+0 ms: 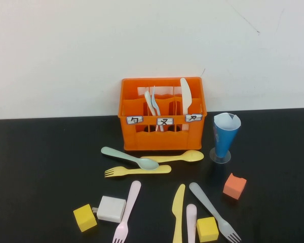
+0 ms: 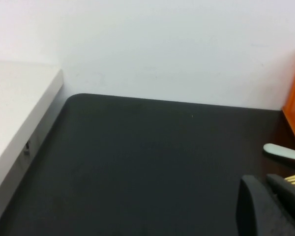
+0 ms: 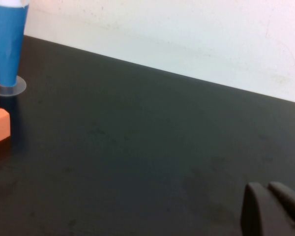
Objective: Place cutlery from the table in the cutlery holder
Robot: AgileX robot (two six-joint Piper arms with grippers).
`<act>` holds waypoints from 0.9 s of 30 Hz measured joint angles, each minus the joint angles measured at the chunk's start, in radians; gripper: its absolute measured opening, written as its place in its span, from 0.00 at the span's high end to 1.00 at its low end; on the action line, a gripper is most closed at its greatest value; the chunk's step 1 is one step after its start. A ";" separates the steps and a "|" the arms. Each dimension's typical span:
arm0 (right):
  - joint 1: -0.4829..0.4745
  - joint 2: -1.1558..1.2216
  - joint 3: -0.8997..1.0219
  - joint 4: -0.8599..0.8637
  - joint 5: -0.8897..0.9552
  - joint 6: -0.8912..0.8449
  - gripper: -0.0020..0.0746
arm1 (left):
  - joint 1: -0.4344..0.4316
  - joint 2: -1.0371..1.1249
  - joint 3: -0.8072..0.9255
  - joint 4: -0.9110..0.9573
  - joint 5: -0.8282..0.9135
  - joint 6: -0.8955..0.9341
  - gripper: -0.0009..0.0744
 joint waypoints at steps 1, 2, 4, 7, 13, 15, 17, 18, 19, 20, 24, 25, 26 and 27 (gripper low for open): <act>0.000 0.000 0.000 0.000 0.000 0.000 0.98 | 0.003 -0.013 0.008 -0.006 0.000 0.002 0.99; 0.000 0.000 0.000 0.000 0.000 0.000 0.98 | 0.007 -0.024 0.012 -0.013 0.000 0.009 0.99; 0.000 0.000 0.000 0.000 0.000 0.000 0.98 | 0.007 -0.030 0.015 -0.017 0.009 0.016 0.99; 0.000 0.000 0.000 0.000 0.000 0.000 0.98 | 0.007 -0.031 0.017 -0.020 0.064 0.024 0.99; 0.000 0.000 0.000 0.000 0.000 0.000 0.98 | 0.007 -0.031 0.015 -0.020 0.094 0.075 0.99; 0.000 0.000 0.000 0.000 0.000 0.000 0.98 | 0.007 -0.031 0.015 -0.020 0.098 0.077 0.99; 0.000 0.000 0.000 0.000 0.000 0.000 0.98 | 0.007 -0.031 0.015 -0.020 0.098 0.079 0.99; 0.000 0.000 0.000 0.000 0.000 0.000 0.98 | 0.007 -0.031 0.015 -0.020 0.098 0.079 0.99; 0.000 0.000 0.000 0.000 0.000 0.000 0.98 | 0.007 -0.031 0.015 -0.020 0.098 0.079 0.99; 0.000 0.000 0.000 0.000 0.000 0.000 0.98 | 0.007 -0.031 0.013 -0.020 0.098 0.079 0.99; 0.000 0.000 0.000 0.000 0.000 0.000 0.98 | 0.007 -0.031 0.013 -0.020 0.098 0.079 0.99; 0.000 0.000 0.000 0.000 0.000 0.000 0.98 | 0.007 -0.031 0.013 -0.020 0.098 0.079 0.99; 0.000 0.000 0.000 0.000 0.000 0.000 0.98 | 0.007 -0.031 0.013 -0.020 0.100 0.079 0.99; 0.000 0.000 0.000 0.000 0.000 0.000 0.98 | 0.007 -0.031 0.013 -0.020 0.100 0.079 0.99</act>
